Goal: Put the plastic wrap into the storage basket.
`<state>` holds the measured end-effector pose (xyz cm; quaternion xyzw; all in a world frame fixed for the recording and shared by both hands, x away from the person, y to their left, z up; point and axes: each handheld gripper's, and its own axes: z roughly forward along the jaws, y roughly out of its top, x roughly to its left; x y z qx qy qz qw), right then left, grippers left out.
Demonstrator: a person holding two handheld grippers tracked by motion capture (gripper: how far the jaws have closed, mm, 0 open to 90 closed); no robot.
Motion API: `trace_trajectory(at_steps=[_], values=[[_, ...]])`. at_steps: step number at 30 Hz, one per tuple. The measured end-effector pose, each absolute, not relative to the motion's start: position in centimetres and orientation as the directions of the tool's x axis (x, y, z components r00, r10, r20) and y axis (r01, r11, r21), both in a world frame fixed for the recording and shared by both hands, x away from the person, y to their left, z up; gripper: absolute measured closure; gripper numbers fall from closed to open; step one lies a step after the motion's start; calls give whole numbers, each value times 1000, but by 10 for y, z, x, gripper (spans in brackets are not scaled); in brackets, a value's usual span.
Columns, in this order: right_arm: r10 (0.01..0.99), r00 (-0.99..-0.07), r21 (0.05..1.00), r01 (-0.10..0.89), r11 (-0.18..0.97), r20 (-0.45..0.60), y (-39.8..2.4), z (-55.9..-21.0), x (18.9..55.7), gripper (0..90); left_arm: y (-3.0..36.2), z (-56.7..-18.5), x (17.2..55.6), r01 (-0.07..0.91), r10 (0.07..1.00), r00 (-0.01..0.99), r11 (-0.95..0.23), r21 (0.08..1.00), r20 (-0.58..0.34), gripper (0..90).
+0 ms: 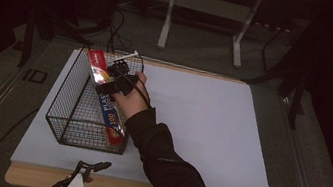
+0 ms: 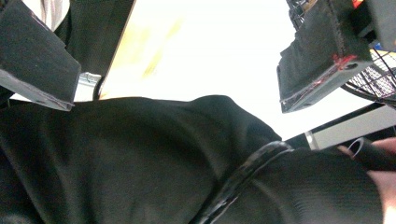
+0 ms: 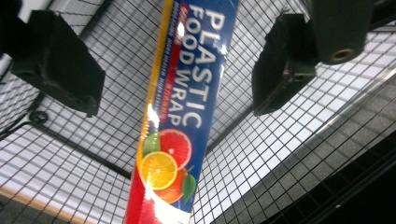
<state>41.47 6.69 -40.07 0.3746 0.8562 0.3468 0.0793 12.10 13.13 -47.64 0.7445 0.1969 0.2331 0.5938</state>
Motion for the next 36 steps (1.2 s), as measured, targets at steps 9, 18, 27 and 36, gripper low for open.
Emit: trace_trajectory(at_steps=[9, 18, 27, 36], values=[[681, -720, 673, 571, 470, 136, 33, -391, 408, 158, 130, -477, 123, 24, 572, 813, -222, 975, 110, 0], [694, -711, 703, 553, 447, 118, -13, -383, 403, 154, 129, -478, 123, 30, 570, 814, -225, 974, 107, 0], [708, -696, 725, 547, 419, 116, -65, -388, 394, 153, 127, -479, 124, 33, 568, 816, -233, 972, 109, 1], [727, -673, 733, 562, 383, 137, -112, -402, 387, 149, 126, -479, 125, 34, 568, 816, -238, 971, 111, 0]])
